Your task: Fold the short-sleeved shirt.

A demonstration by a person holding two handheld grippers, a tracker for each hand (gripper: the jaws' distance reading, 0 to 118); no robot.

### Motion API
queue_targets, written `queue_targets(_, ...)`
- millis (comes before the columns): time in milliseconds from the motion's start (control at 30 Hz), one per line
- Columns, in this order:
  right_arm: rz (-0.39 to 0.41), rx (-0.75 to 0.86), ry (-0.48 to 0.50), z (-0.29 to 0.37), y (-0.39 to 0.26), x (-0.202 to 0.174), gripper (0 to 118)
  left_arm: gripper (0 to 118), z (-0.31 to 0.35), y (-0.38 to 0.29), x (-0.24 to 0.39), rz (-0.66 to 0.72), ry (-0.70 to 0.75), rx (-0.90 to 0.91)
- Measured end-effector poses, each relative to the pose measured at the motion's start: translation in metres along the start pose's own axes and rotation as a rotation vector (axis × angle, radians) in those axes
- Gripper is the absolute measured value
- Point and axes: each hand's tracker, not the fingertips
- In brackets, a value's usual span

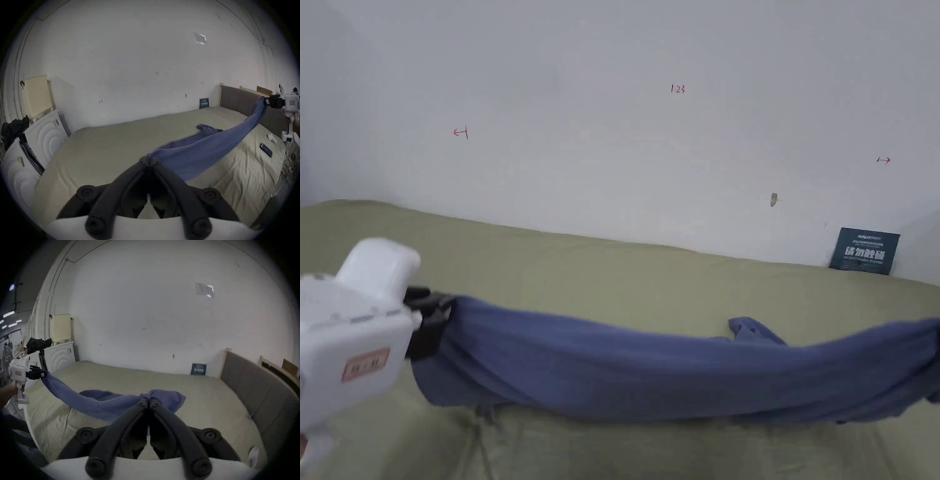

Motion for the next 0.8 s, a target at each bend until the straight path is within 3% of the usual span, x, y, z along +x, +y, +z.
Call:
queue_targets(133,-0.030,-0.047,0.002,0.024,-0.050,-0.004,0,1,0.013,-0.049,-0.001,0.078,-0.024,-0.057)
queue_targets(267,-0.115,-0.113,-0.001,0.044,-0.099,-0.008,0,1,0.030,-0.097,0.006,0.132,-0.037,-0.117)
queue_targets(400,-0.113,-0.204,0.022,0.064,-0.136,-0.020,0,1,0.038,-0.134,0.007,0.174,-0.057,-0.190)
queue_targets(800,-0.199,-0.389,-0.003,0.109,-0.218,-0.022,0,1,0.061,-0.202,0.016,0.142,-0.073,-0.309)
